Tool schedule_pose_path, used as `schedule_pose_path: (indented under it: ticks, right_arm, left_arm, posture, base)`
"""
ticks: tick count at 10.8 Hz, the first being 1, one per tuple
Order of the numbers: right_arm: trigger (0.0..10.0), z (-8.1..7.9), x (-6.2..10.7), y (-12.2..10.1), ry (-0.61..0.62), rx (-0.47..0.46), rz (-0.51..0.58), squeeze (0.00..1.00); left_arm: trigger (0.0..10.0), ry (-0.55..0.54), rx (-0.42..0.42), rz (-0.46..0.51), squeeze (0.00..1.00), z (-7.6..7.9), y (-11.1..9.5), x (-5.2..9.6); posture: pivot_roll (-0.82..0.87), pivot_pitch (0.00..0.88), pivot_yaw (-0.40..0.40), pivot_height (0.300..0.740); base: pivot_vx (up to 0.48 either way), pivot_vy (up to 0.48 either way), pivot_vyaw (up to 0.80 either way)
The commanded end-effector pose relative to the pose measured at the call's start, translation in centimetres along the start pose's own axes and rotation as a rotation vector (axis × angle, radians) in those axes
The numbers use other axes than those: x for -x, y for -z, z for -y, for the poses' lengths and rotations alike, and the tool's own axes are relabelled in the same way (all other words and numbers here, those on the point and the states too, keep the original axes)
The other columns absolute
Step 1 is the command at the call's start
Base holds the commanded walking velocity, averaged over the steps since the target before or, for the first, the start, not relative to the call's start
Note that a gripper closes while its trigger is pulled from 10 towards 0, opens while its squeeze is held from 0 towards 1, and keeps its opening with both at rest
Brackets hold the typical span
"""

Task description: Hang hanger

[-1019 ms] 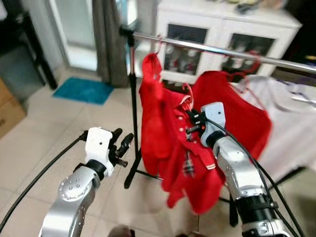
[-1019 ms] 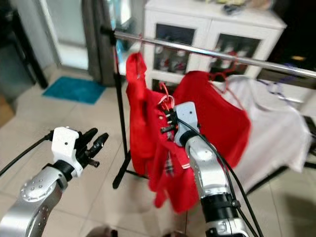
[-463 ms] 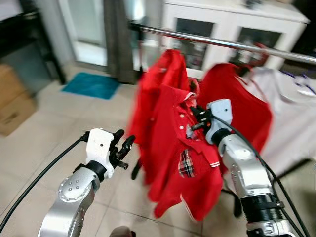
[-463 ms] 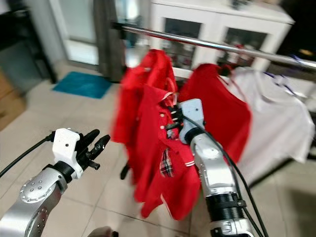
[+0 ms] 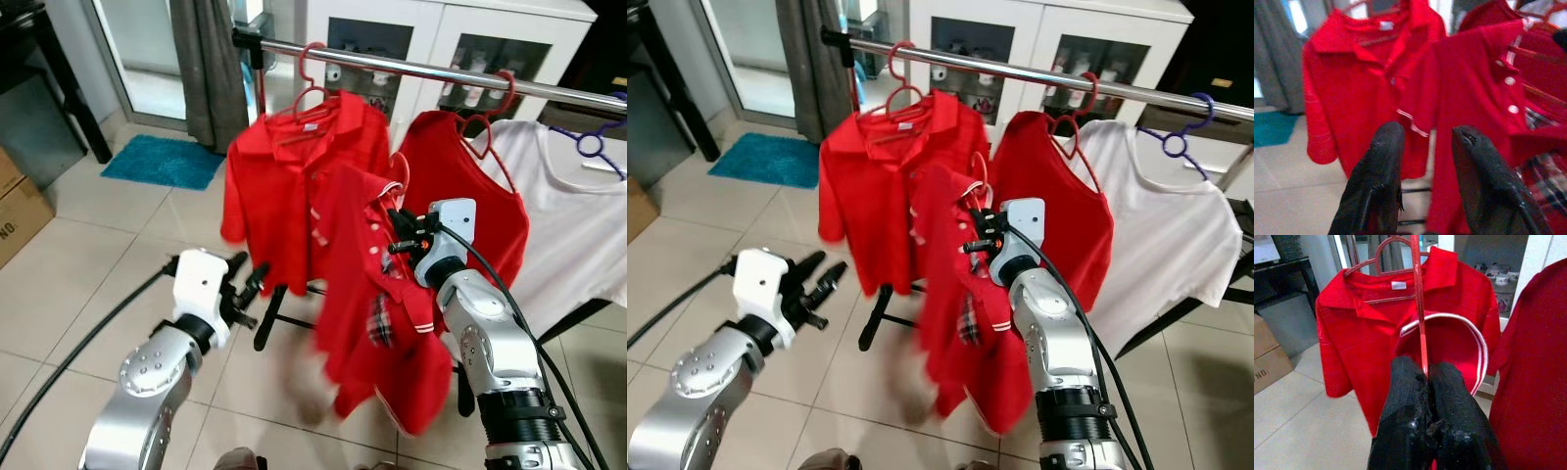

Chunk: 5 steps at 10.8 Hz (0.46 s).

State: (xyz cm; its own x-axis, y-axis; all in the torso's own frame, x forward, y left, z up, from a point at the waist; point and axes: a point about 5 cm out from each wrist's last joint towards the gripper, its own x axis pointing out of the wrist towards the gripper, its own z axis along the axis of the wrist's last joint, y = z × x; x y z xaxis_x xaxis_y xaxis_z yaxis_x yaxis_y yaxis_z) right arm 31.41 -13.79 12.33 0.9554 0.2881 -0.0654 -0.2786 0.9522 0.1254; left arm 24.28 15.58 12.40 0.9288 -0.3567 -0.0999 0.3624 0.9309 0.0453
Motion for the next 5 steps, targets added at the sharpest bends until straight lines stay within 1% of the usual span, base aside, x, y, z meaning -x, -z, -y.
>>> schedule_pose_path:
  ticks: [1,3,4,5]
  right_arm:
    - [10.0,-0.03,-0.24,-1.55,0.004,-0.002,0.059,0.0]
    - [10.0,-0.42,-0.36,-1.42,0.002,-0.002,0.044,0.0]
    - [10.0,-0.52,-0.46,-1.59,0.008,-0.022,0.058,0.0]
    - [10.0,-0.55,-0.57,-1.82,0.012,-0.021,0.069,0.0]
  left_arm:
    - [10.0,-0.038,-0.01,0.024,0.0,-0.58,-0.39,-0.08]
    - [10.0,-0.037,-0.016,0.048,0.0,-0.7,-0.95,-0.09]
    - [10.0,-0.033,-0.02,0.052,0.0,-0.65,-1.0,-0.08]
    - [10.0,-0.028,-0.022,0.053,0.0,-0.57,-0.95,0.0]
  posture:
    - [0.08,0.03,-0.019,0.74]
    - [0.08,0.026,-0.022,0.74]
    - [0.08,0.02,-0.023,0.74]
    - [0.09,0.01,-0.023,0.74]
  base:
    - [0.0,0.0,0.0]
    - [0.319,0.0,0.0]
    - [0.375,0.0,-0.42]
    - [0.405,0.0,-0.8]
